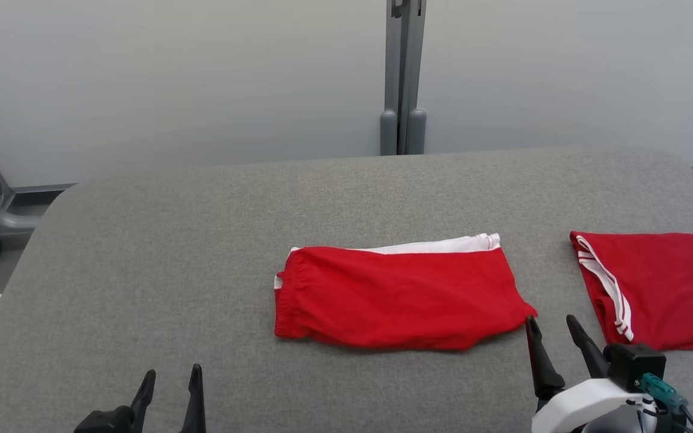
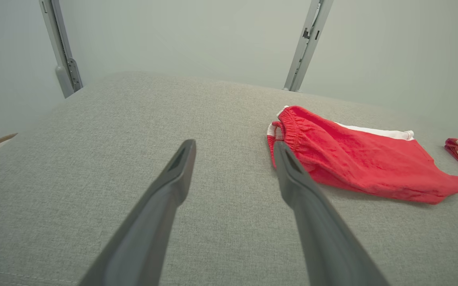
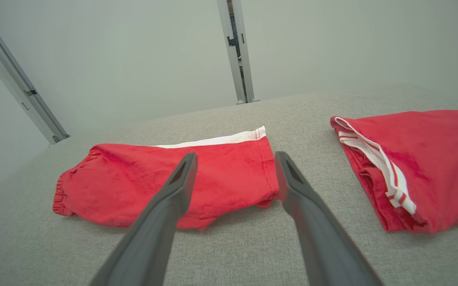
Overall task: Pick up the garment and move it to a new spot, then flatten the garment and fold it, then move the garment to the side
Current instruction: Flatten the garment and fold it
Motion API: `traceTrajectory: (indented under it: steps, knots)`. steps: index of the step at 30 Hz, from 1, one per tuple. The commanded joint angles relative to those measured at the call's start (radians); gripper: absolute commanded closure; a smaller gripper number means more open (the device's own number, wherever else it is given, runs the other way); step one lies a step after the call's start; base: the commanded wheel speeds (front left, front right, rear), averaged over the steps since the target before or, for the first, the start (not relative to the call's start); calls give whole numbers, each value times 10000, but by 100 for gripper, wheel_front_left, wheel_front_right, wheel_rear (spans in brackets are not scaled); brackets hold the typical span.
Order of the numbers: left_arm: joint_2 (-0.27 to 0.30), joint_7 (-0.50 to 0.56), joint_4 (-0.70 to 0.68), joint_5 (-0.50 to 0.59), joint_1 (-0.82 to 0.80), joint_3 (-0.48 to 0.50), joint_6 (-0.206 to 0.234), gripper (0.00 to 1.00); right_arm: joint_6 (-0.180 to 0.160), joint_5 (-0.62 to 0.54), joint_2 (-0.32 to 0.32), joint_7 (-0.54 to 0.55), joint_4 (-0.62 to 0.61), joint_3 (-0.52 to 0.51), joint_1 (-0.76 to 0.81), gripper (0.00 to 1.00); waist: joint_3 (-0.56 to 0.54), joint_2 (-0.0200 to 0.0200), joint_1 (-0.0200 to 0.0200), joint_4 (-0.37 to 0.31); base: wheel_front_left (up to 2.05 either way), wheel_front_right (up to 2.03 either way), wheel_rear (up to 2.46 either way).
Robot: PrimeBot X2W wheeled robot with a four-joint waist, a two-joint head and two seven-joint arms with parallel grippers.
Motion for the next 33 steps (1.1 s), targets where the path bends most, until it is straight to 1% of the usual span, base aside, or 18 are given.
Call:
traceTrajectory:
  steps: [1, 9, 14, 19, 25, 33]
  knots:
    - [122, 33, -41, 77, -21, -14, 69, 0, -1, -5, -19, -75, 45, 20, 70, 0, 9, 0, 0, -20, 0, 0, 0]
    - [228, 103, -302, 192, -160, 27, 339, 0, -1, -62, -21, 44, 163, 109, -63, 0, 90, 0, 0, -47, 0, 0, 0]
    - [252, 96, -338, 155, -191, 53, 359, 0, -1, 46, -21, 71, 288, 64, -122, 0, 139, 0, 0, -43, 0, 0, 0]
    - [252, 48, -326, 125, -227, 28, 262, 0, -1, 114, -19, 62, 426, -16, -210, 0, 178, 0, 0, -30, 0, 0, 0]
    - [217, 62, -375, 193, -258, -47, 332, 0, -1, 105, -21, 54, 452, -31, -228, 0, 228, 0, 0, 2, 0, 0, 0]
    - [204, 112, -431, 209, -260, -125, 375, 0, -1, -494, -22, 482, 332, -278, -520, 0, 277, 0, 0, 172, 0, 0, 0]
